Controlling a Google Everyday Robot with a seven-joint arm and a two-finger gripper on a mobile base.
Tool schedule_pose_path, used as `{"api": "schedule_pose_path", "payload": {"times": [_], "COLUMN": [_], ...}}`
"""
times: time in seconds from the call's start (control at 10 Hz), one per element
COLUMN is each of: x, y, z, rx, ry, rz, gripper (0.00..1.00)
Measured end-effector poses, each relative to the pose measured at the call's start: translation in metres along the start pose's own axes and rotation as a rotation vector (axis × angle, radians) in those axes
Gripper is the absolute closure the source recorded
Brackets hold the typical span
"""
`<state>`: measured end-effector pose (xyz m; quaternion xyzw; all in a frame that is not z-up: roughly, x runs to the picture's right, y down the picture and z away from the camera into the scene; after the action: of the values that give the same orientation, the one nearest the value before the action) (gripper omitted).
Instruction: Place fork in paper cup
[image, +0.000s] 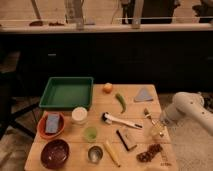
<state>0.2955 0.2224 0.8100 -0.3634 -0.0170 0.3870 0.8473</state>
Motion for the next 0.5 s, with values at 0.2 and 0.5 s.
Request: {"api": "schedule_pose_path", "payload": {"times": [0.2,0.5], "x": [0.001,-0.003], "y": [-0.008,-0.014], "z": [0.007,0.014], "rx": [-0.007,-0.016], "ry": [-0.003,0.009], "rz": [0.017,0.009], "gripper": [0.26,0.26]}}
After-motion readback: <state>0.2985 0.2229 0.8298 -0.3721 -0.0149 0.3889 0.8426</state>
